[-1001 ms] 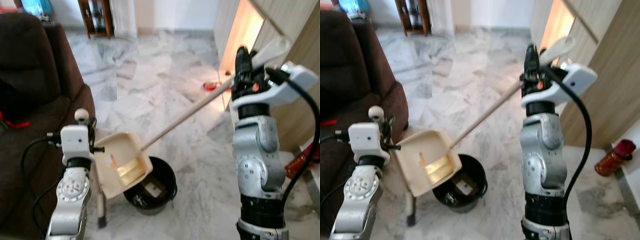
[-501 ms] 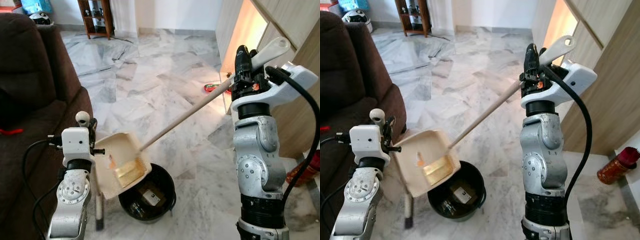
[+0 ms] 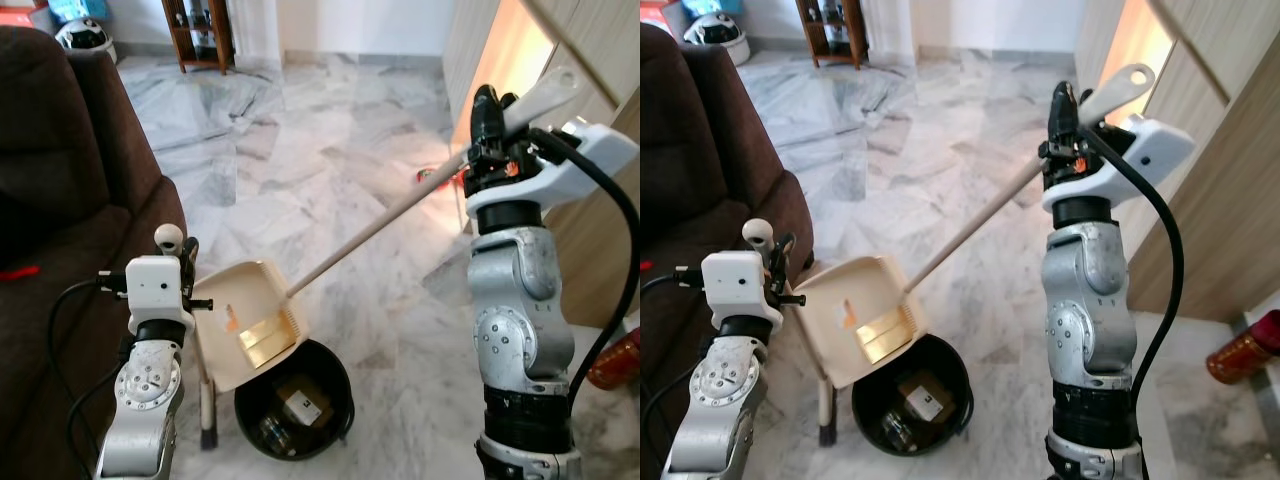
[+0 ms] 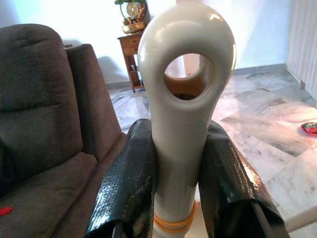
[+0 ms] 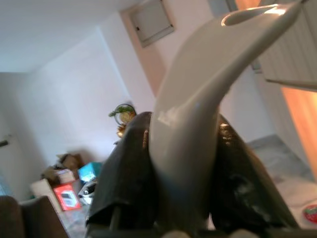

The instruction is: Sweep floor

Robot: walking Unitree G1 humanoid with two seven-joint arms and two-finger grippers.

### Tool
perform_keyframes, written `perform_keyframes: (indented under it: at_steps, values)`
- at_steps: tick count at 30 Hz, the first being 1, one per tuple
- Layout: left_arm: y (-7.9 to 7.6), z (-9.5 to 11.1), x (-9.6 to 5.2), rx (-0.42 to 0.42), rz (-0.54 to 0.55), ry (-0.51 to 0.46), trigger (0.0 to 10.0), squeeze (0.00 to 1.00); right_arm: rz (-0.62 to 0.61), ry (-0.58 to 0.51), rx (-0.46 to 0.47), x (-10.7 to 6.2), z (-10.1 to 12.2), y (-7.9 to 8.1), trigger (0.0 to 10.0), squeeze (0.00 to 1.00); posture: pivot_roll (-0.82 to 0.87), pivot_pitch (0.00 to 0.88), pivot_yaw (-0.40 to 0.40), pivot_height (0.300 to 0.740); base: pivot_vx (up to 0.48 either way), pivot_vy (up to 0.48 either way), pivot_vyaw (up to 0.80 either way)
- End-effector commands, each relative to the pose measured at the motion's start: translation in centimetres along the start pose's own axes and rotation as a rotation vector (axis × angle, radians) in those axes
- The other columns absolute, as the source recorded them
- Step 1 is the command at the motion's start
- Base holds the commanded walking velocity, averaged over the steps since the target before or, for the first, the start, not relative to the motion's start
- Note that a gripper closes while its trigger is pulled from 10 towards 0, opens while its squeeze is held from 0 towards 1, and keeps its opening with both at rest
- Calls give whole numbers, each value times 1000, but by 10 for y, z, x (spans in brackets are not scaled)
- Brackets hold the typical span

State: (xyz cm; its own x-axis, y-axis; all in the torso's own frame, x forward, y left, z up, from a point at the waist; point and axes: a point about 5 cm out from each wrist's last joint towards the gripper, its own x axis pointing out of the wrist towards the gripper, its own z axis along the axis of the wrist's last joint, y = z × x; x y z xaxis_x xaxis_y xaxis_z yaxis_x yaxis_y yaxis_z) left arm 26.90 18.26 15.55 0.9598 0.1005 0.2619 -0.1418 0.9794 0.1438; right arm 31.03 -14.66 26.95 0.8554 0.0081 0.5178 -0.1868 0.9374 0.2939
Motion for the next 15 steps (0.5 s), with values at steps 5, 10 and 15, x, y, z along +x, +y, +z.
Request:
perform_keyframes:
  at_steps: [5,10,15]
  values:
    - [2,12,0,7,-2,-65,10000,0,93,-111,-100,-1,19,15,10000,0,22,88,36,740,0,0,0]
    - [2,12,0,6,-4,-67,10000,0,141,-138,-162,-5,21,23,10000,0,22,88,36,740,0,0,0]
    - [2,13,-1,13,-11,-70,10000,0,148,-164,-183,-12,25,30,10000,0,22,91,37,740,0,0,0]
